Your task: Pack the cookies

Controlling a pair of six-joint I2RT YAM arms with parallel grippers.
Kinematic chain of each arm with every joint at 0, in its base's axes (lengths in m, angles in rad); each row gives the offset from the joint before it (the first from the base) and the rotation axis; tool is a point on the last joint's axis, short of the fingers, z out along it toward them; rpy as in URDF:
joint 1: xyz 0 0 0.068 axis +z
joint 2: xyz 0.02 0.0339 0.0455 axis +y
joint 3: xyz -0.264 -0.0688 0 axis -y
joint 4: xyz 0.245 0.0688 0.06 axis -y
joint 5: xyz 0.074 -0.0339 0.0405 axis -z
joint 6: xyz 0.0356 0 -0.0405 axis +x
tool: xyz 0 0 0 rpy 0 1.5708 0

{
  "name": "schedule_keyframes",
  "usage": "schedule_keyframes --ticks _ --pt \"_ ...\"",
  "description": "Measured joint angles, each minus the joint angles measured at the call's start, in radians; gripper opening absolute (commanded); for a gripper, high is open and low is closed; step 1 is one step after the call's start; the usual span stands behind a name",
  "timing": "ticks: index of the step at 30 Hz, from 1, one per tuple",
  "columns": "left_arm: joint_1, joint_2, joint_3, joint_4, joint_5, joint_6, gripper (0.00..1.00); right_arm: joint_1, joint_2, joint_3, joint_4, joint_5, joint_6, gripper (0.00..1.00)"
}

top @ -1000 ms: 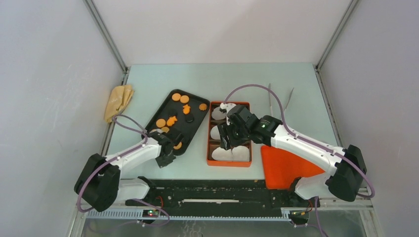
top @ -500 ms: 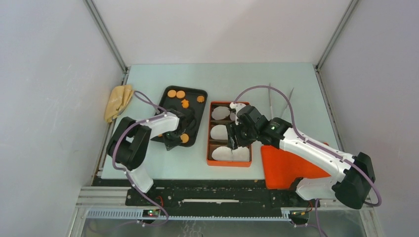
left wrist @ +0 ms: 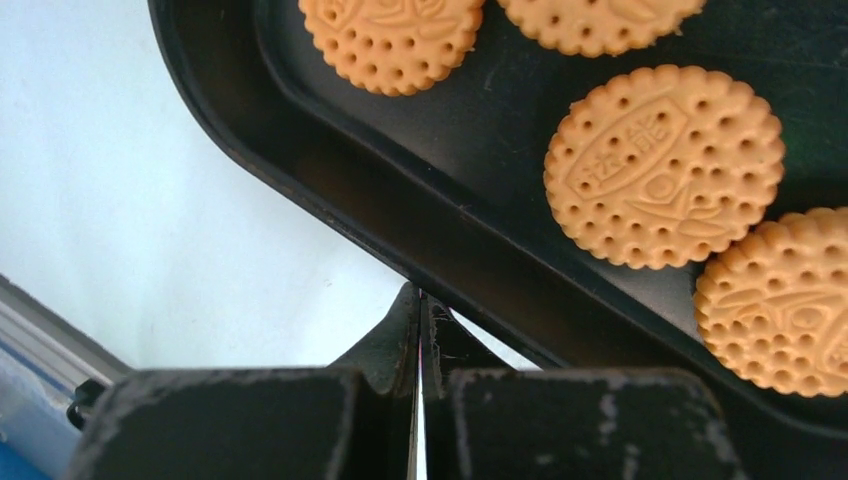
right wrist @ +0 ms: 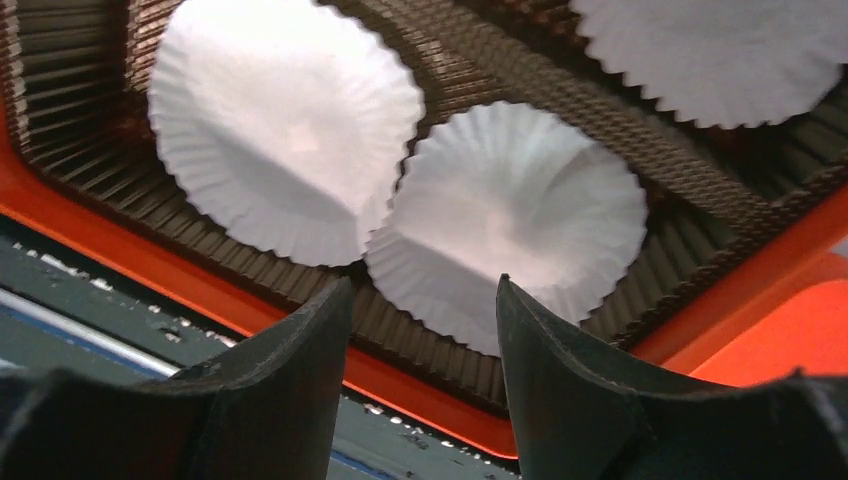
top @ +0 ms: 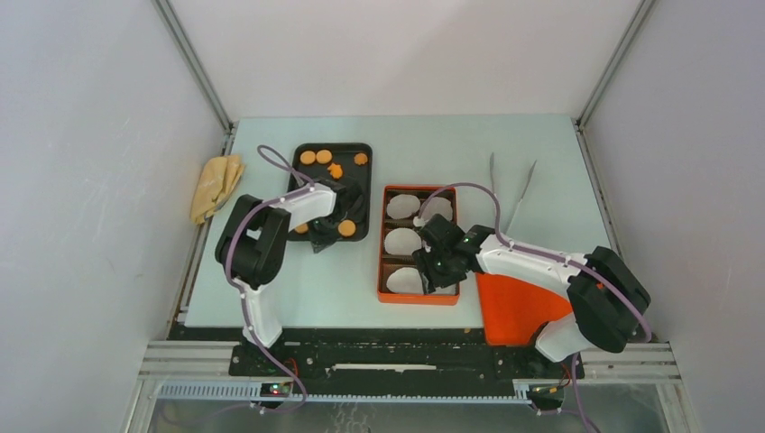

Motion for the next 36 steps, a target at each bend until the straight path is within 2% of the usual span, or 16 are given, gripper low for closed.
schedule_keyframes --ticks 10,17,24,28,33,36 --pt "0.002 0.175 0.289 0.048 0.069 0.052 0.00 0.109 0.000 -0.001 0.014 -0.017 0.043 0.62" --pt "0.002 0.234 0.396 0.122 0.143 0.077 0.00 0.179 0.037 0.029 0.014 -0.067 0.058 0.62" --pt "0.002 0.230 0.393 0.188 0.200 0.109 0.00 0.254 0.147 0.130 0.054 -0.160 0.064 0.61" --pt "0.005 0.207 0.360 0.226 0.234 0.130 0.00 0.259 0.154 0.161 0.077 -0.175 0.068 0.62" --pt "0.010 0.159 0.305 0.279 0.321 0.154 0.00 0.215 0.068 0.167 0.044 -0.092 0.059 0.63" --pt "-0.002 0.105 0.245 0.299 0.341 0.151 0.00 0.137 -0.030 0.171 -0.003 -0.033 0.051 0.63"
